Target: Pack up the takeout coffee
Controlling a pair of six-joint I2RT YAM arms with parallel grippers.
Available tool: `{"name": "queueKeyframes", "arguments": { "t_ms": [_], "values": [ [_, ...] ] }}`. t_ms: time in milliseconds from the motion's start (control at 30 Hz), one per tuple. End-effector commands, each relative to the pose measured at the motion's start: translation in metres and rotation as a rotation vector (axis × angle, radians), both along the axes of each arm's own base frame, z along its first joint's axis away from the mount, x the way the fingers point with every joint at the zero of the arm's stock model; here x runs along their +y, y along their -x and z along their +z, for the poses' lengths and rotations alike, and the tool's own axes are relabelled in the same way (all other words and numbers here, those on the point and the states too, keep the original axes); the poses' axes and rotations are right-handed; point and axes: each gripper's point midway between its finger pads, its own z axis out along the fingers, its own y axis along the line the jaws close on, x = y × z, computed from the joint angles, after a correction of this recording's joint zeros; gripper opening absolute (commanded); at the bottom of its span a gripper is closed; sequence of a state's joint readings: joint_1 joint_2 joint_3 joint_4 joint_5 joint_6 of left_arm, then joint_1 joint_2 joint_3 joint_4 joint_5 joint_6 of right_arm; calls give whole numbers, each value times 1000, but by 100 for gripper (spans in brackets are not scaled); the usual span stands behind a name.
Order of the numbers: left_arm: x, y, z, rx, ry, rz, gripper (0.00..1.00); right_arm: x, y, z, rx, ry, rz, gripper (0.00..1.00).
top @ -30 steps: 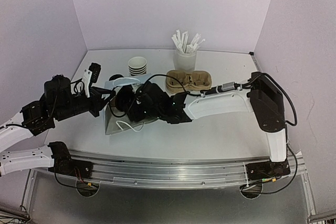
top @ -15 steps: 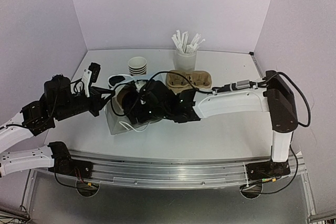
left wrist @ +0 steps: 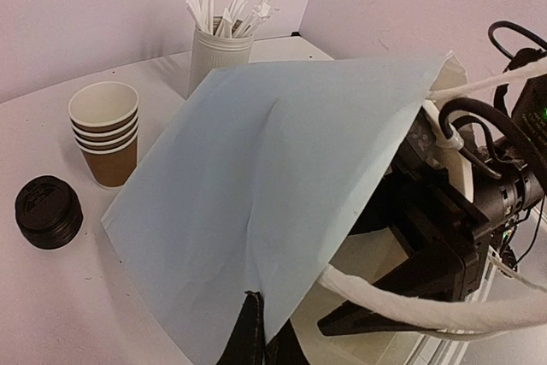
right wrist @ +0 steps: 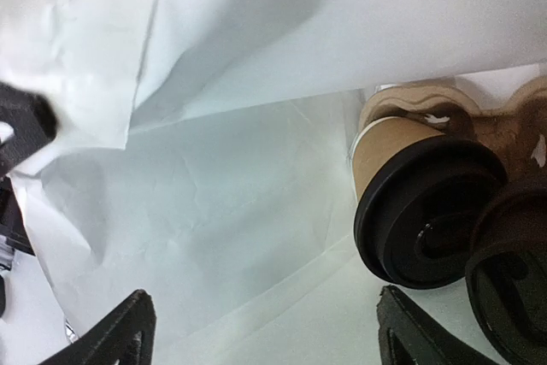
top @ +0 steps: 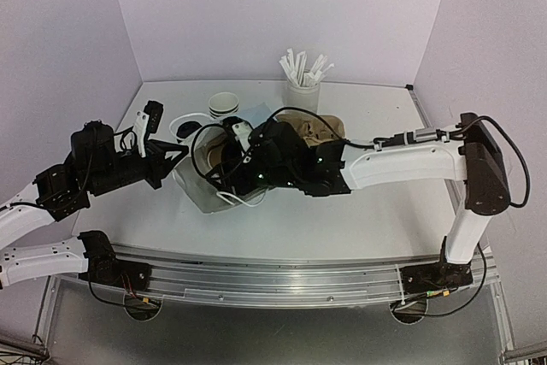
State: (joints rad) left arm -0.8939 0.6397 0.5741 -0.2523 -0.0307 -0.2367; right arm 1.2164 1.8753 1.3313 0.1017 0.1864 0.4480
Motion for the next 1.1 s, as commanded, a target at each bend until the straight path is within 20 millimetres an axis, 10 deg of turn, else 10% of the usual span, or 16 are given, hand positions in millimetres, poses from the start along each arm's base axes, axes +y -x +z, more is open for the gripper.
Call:
{"name": "queueKeyframes", "arguments": {
  "t_ms": [0,333,833,1067],
  "values": [
    [5,2,-11,28,-21,6,0,-4,-13,42,-13,-132,-48,80],
    [7,4,-9,20,0,5,0,-34,-50,33,10,-48,-369,59],
    [7,5,-7,16,17,-1,0,-24,-63,-15,54,94,-442,35],
    [8,4,-8,20,12,5,0,-6,-40,5,101,82,-232,57]
  ]
}}
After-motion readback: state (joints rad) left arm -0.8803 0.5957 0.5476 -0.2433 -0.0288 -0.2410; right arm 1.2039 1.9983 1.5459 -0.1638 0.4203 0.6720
